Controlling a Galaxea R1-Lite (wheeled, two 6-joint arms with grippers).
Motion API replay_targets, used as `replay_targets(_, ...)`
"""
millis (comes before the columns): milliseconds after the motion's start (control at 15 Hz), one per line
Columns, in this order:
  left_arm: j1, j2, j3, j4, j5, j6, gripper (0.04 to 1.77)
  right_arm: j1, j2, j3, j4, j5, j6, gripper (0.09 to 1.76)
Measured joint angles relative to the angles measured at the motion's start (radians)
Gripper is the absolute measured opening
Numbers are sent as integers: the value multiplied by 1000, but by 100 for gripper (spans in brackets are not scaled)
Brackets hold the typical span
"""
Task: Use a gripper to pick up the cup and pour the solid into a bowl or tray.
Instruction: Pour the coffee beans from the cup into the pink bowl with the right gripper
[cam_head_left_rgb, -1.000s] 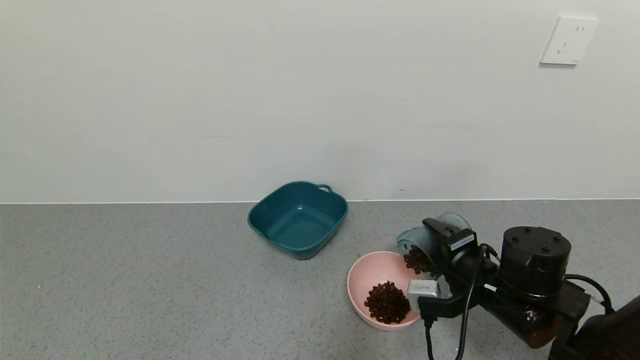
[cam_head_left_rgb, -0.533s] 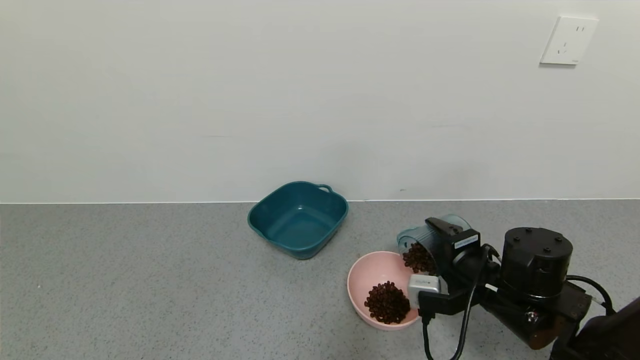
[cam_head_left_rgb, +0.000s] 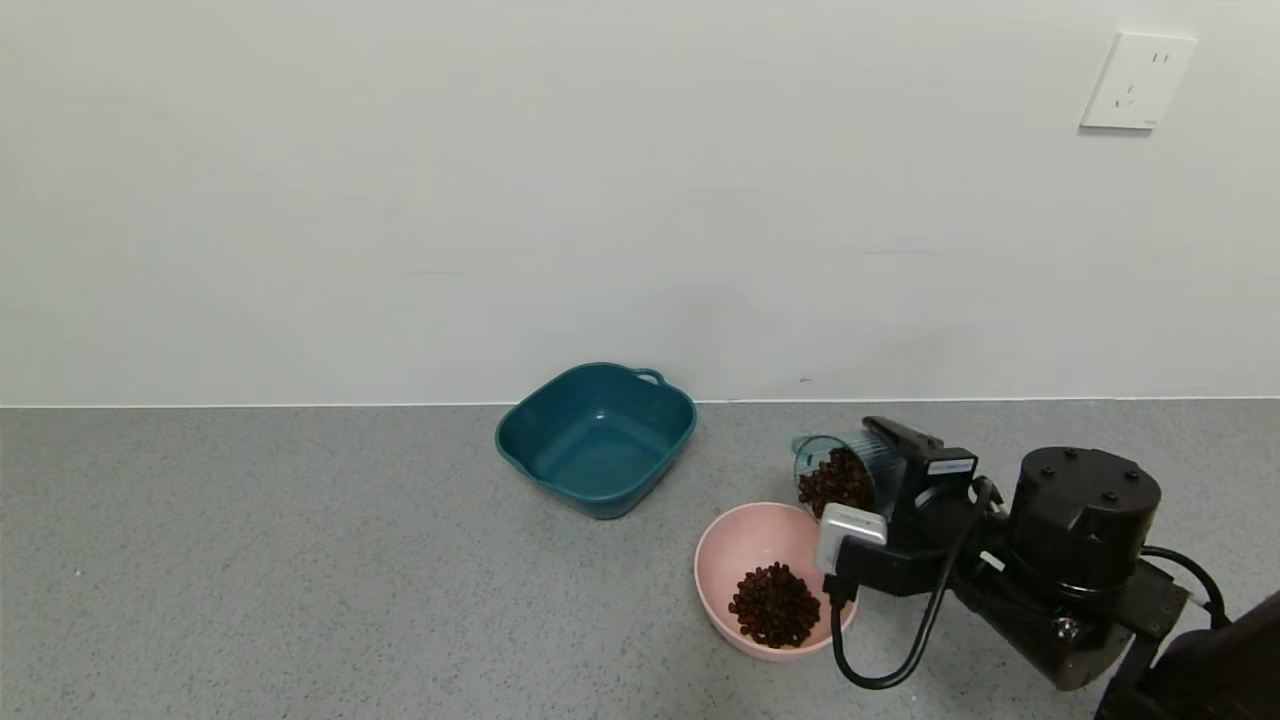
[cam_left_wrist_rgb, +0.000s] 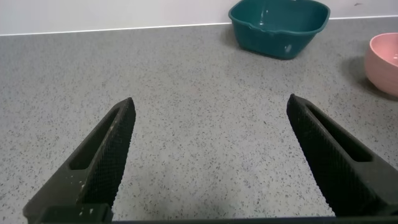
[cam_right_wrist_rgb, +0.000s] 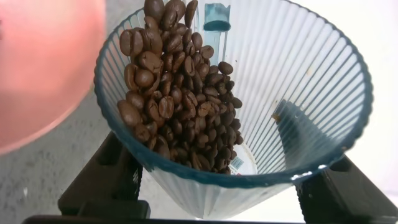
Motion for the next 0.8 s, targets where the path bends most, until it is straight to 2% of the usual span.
replay_targets(200,0,0,0,0,0,0,175,-24,3,-19,-44,-3,108,137)
replay_targets(533,0,0,0,0,0,0,175,-83,6,-66,-46,-5,272,137)
replay_targets(800,0,0,0,0,0,0,175,-125,10,-105,-35,-19,452,137)
